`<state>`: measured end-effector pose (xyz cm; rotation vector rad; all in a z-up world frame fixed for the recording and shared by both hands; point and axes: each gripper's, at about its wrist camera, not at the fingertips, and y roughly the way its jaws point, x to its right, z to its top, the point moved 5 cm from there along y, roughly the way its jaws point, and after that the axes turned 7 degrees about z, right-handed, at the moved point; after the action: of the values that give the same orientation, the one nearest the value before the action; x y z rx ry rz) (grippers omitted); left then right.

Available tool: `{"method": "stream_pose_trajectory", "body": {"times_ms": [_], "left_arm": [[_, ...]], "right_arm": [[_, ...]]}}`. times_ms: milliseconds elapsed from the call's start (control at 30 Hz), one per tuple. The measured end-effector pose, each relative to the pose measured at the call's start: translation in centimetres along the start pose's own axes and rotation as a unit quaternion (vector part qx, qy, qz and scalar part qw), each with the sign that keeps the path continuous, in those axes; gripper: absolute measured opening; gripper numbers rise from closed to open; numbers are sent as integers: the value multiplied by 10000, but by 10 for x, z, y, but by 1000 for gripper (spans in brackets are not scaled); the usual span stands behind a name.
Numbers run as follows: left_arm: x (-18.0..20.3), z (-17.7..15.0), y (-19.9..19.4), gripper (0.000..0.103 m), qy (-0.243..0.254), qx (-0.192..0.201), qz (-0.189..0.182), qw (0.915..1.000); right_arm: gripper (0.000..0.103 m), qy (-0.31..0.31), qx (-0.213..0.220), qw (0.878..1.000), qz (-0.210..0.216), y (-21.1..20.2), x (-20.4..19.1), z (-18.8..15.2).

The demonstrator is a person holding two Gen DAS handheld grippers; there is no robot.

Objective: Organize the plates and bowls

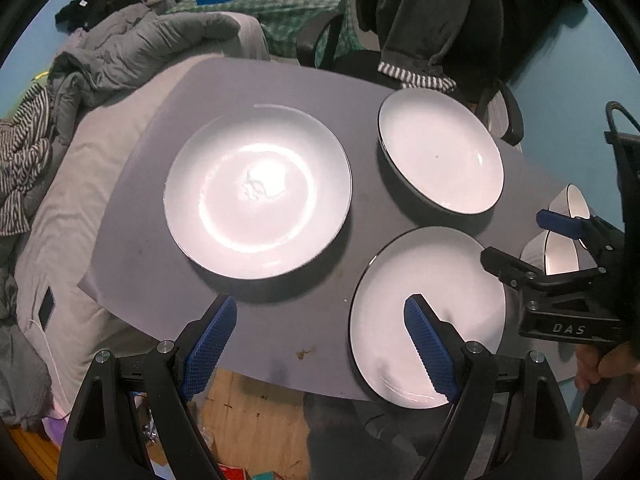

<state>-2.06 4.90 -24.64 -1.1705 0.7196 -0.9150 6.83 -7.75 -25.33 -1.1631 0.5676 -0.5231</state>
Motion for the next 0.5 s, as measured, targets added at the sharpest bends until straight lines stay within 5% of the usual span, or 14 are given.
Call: {"method": "stream_pose_trajectory", "body": {"times_ms": [500], "left_arm": [[9,-21,47,87,-107,-670,-168,9976]], "right_arm": [[95,174,-393,9988,225,35,11,-23]]}}
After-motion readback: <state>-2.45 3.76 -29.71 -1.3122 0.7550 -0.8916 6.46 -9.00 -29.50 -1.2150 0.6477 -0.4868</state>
